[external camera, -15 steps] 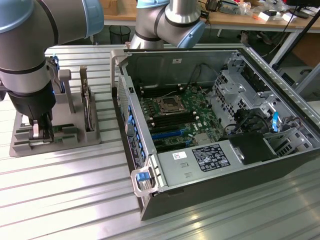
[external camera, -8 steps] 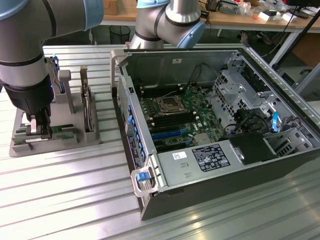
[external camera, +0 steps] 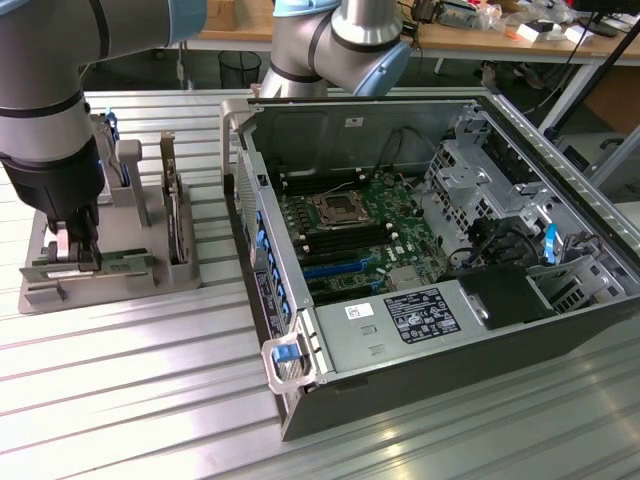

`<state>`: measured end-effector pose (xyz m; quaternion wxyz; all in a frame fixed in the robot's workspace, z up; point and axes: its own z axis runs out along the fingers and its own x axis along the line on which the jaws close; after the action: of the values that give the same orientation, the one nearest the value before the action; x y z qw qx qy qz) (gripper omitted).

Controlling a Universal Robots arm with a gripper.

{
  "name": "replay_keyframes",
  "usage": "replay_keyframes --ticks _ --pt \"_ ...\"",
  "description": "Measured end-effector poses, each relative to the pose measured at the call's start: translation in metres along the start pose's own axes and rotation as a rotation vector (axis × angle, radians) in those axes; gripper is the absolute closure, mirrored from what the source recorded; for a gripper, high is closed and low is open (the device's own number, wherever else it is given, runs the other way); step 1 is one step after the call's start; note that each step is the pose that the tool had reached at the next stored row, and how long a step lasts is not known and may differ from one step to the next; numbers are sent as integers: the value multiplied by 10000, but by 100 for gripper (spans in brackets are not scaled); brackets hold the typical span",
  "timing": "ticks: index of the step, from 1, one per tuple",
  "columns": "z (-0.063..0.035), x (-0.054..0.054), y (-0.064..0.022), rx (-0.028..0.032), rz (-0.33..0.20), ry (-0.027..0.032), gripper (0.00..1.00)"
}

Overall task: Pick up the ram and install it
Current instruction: 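Pick up the ram and move it above insertion slot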

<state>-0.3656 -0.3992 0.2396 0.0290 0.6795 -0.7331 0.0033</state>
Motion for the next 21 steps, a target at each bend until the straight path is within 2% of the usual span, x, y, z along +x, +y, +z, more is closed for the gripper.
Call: replay_keyframes --ticks 4,21 --pt "-99 4 3 1 0 -1 87" --pt "-314 15 11 -1 -1 -22 87"
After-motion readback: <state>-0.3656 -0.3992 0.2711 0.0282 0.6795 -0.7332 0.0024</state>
